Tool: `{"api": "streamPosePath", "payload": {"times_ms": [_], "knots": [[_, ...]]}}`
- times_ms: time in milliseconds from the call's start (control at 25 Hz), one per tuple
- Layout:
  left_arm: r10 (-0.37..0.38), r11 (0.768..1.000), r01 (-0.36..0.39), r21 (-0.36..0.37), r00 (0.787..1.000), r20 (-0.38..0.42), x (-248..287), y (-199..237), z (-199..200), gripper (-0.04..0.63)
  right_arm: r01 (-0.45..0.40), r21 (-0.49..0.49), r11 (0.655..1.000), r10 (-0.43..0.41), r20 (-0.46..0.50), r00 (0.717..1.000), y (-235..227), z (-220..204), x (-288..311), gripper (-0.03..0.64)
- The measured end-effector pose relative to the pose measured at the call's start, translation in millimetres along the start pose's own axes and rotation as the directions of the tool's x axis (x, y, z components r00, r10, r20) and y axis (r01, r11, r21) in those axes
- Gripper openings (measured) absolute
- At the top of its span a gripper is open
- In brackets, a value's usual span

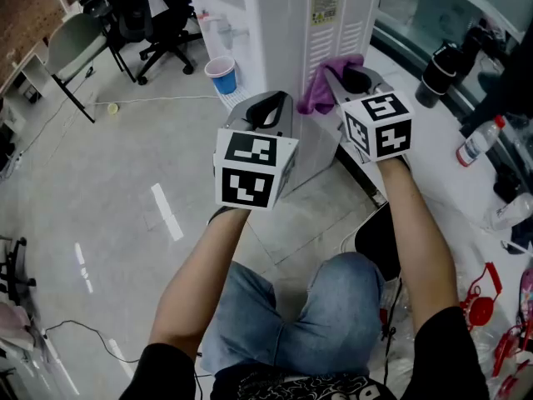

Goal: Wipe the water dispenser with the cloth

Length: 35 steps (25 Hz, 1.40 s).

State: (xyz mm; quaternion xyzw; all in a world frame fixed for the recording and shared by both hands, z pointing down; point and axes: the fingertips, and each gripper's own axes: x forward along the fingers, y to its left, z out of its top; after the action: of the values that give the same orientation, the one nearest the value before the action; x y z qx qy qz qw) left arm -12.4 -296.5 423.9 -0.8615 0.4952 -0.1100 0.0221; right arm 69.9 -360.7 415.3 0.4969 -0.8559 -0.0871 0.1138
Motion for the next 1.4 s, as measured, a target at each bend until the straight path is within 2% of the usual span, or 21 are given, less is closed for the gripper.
{"api": "streamPosePath", "payload": {"times_ms": [800,1200,1400], "knots": [[0.029,1.0,-0.029,-0.007,0.998,-0.059,7,-7,-71,0.028,-0.034,0.195,0.98,0.058,-0.114,0.992,42,-165,17,0.032],[0.041,0.999,-0.043,-0.018,0.994,-0.099,7,-5,-104,0.028,-0.023,0.31,0.95,0.101,-0.236,0.967,71,-260,28,0.032],[0.047,0.999,-0.049,-0.019,0.993,-0.111,8,-2,-113,0.029,-0.016,0.323,0.946,0.112,-0.279,0.954,80,-287,32,0.032]]}}
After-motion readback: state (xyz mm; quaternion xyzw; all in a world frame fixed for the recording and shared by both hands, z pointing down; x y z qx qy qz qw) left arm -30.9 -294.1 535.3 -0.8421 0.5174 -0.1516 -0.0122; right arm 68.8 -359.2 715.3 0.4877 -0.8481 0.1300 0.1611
